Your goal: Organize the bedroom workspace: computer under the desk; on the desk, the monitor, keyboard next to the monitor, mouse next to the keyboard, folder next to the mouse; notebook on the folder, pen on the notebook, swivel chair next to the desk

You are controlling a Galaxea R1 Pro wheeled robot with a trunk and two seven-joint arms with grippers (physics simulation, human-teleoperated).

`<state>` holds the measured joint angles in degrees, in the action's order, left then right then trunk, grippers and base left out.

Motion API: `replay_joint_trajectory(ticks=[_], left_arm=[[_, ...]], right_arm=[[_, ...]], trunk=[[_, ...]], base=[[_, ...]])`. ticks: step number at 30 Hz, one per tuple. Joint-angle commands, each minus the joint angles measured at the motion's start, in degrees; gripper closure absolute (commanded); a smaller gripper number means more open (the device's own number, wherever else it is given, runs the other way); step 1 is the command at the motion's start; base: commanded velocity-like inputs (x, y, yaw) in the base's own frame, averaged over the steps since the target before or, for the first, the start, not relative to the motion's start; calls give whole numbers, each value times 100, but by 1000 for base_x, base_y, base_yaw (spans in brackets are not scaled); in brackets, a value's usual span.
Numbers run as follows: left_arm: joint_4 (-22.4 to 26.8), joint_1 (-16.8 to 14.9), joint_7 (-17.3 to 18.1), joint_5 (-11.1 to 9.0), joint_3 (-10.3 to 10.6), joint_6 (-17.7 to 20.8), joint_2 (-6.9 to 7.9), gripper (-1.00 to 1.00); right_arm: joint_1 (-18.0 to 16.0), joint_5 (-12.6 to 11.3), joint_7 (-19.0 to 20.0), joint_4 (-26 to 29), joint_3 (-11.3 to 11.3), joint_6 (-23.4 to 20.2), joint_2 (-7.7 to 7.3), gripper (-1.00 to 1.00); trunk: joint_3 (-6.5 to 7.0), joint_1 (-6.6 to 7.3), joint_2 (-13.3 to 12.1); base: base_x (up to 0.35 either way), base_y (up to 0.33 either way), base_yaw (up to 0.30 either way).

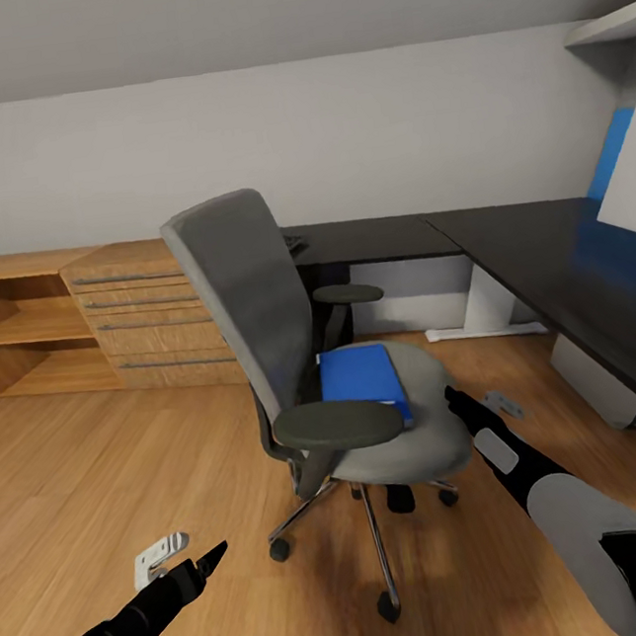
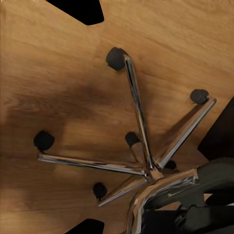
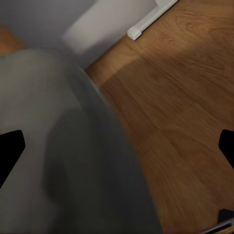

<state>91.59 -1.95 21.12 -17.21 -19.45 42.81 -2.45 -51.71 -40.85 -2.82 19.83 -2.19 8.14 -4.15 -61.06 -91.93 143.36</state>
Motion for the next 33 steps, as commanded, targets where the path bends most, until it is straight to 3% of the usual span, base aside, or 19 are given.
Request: replay_joint_trajectory(ticks=[1, 33], left_arm=[[1, -7, 24, -11, -14, 43, -7, -100], [-9, -7, 15, 7, -14, 25, -10, -100]], right_arm=[[3, -81, -8, -348, 35, 13, 2, -100], [3, -72, 0, -306, 43, 46, -7, -100]], trunk=[[-13, 0, 1], [-143, 0, 1]], base=[[0, 0, 171], [0, 0, 238]])
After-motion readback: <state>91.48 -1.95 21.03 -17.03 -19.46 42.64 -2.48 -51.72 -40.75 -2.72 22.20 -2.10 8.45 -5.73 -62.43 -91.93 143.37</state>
